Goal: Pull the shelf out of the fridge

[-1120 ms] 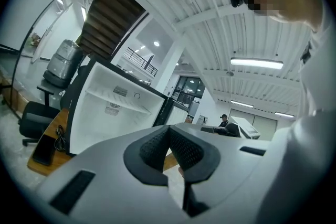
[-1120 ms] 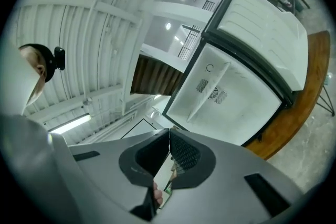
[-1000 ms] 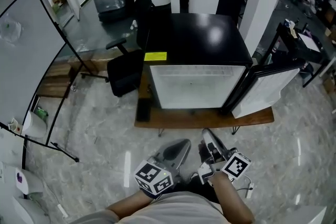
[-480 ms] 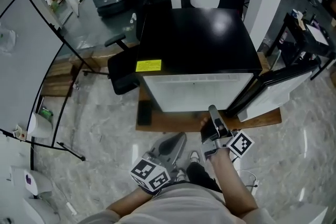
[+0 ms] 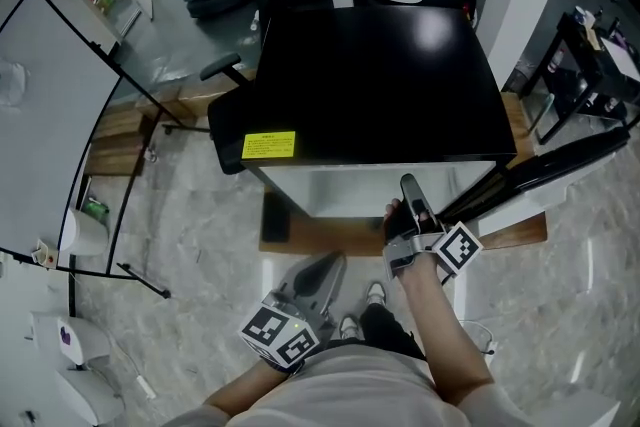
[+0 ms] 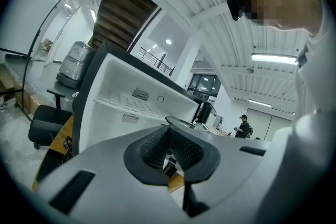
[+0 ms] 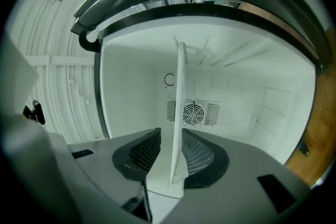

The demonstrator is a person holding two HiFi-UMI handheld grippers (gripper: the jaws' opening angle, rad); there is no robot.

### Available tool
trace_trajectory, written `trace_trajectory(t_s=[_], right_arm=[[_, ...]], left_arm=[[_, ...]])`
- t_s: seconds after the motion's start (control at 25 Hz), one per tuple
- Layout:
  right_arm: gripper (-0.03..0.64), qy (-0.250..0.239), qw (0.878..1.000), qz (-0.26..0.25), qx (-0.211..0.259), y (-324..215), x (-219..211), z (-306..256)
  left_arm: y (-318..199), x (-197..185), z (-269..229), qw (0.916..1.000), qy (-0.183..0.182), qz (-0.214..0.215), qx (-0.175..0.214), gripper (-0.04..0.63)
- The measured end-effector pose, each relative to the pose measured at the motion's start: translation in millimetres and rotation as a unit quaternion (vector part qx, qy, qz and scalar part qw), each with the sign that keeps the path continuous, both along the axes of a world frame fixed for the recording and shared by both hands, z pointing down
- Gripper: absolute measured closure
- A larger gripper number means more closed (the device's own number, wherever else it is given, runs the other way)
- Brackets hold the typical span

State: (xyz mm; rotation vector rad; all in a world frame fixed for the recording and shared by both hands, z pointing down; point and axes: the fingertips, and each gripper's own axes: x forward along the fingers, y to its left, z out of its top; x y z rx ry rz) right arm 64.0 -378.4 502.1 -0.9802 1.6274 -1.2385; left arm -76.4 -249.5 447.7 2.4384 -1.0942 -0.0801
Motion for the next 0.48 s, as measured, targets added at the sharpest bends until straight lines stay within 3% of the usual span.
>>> trace_trajectory(t_s=[0.48], right_arm=[[0.489,-0.018,1.000,-0.005,-0.002,-57,-6,9]], left_arm=[[-19,-6,12,0.9997,-0.006,-0.019,-0.017,0.589]])
